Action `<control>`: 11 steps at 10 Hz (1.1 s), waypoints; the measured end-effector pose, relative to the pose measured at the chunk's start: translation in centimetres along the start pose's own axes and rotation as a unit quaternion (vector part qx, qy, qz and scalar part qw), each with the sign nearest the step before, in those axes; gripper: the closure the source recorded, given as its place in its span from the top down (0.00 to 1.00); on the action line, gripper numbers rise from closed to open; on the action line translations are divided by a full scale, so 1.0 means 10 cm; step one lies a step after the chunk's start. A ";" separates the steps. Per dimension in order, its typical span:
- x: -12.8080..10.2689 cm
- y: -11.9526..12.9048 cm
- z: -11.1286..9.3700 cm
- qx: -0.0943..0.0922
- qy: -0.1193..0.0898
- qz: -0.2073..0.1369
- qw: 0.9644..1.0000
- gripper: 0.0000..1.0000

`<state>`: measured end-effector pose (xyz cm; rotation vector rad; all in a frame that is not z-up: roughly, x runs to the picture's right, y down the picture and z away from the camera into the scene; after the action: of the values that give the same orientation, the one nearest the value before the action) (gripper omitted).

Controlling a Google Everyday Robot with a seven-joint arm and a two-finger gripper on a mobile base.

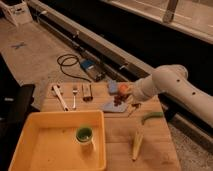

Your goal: Place grapes in tray

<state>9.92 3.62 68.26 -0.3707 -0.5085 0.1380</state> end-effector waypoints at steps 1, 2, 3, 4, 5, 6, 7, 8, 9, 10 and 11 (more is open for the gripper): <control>-0.27 -0.02 -0.03 -0.006 -0.017 -0.020 1.000 0.00; -0.38 -0.02 -0.03 -0.009 -0.022 -0.028 0.999 0.00; -0.36 -0.01 -0.04 -0.009 -0.021 -0.026 0.999 0.00; -0.37 -0.01 -0.03 -0.010 -0.021 -0.028 0.999 0.00; -0.37 -0.01 -0.03 -0.010 -0.021 -0.028 0.999 0.00; -0.36 -0.01 -0.04 -0.009 -0.021 -0.026 0.999 0.00; -0.37 -0.01 -0.03 -0.009 -0.021 -0.027 0.999 0.00; -0.38 -0.01 -0.02 -0.010 -0.022 -0.029 0.999 0.00; -0.38 -0.01 -0.02 -0.012 -0.022 -0.033 0.999 0.00; -0.44 -0.01 0.00 -0.016 -0.026 -0.044 0.999 0.00; -0.56 0.00 0.07 -0.021 -0.034 -0.061 0.997 0.00</control>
<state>4.69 2.61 66.30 -0.3765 -0.5997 0.0209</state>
